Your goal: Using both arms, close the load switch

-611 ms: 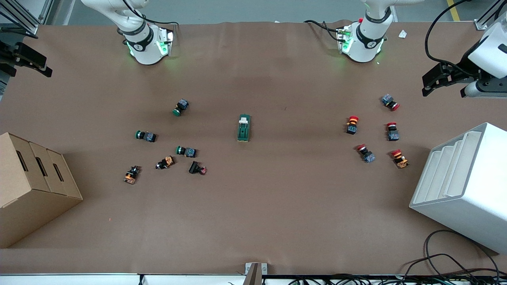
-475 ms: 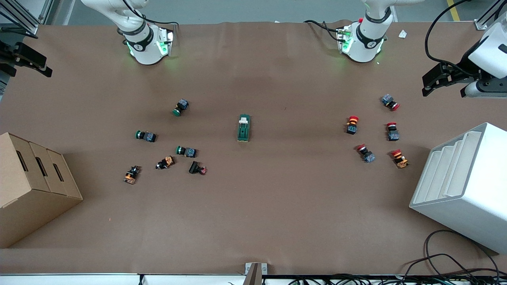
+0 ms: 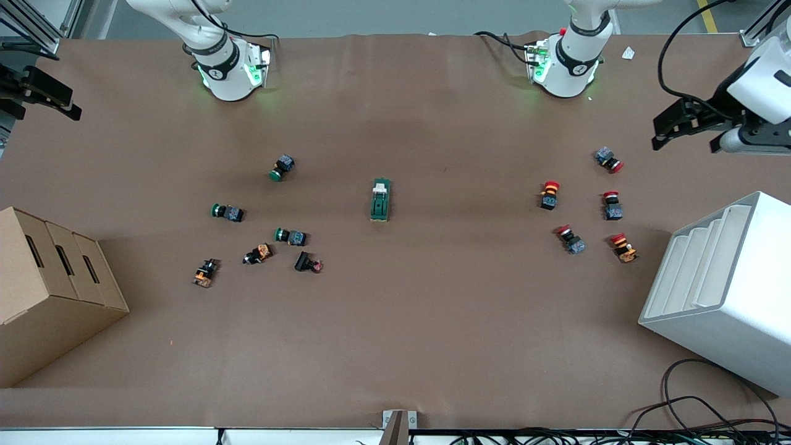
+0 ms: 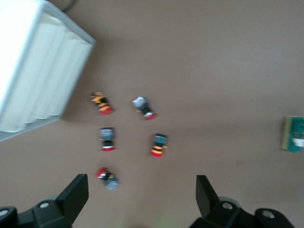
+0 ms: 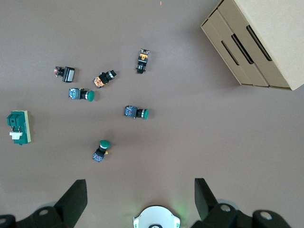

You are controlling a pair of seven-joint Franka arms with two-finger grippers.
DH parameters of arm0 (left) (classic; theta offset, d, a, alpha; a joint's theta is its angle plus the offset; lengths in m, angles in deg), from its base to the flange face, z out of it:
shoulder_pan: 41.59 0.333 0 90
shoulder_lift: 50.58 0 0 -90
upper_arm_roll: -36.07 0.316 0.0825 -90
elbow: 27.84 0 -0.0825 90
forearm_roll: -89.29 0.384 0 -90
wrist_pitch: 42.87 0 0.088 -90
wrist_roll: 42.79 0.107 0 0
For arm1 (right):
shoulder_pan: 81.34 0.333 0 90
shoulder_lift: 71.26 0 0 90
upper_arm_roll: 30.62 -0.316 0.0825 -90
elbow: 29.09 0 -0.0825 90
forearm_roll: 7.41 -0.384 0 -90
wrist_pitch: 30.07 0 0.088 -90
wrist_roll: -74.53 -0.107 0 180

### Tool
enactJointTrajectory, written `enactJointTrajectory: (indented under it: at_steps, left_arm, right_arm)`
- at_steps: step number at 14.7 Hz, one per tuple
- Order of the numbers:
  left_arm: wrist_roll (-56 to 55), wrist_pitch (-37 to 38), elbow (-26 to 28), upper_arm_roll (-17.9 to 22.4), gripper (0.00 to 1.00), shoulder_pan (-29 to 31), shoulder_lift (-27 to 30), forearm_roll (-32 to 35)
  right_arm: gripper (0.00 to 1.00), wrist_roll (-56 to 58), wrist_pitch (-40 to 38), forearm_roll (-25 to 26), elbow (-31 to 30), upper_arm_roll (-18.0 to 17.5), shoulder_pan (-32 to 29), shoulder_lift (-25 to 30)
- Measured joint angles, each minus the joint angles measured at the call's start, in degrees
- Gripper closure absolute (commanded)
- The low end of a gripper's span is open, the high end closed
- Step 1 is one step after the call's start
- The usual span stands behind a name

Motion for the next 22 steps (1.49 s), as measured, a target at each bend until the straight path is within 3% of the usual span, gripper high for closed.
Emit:
enactJointTrajectory:
  at_steps: [4, 8, 13, 22]
  left_arm:
    - [-8.2, -5.8, 1.3, -5.8, 0.00, -4.6, -4.1, -1.0]
    - [-27.7, -17.8, 6.5, -13.1, 0.00, -11.6, -8.6, -0.8]
    - [-44.1, -31.9, 14.6, -13.9, 0.00, -22.7, -11.1, 4.7]
    - [-80.0, -44.9, 15.8, -14.0, 0.00, -39.4, -26.7, 29.1]
  right_arm:
    - [0.00, 0.0, 0.0, 0.0, 0.0, 0.0, 0.0, 0.0]
    - [0.00, 0.0, 0.0, 0.0, 0.0, -0.1, 0.0, 0.0]
    - [0.00, 0.1, 0.0, 0.2, 0.0, -0.1, 0.1, 0.0]
    - [0.00, 0.8, 0.0, 0.3, 0.0, -0.1, 0.2, 0.0]
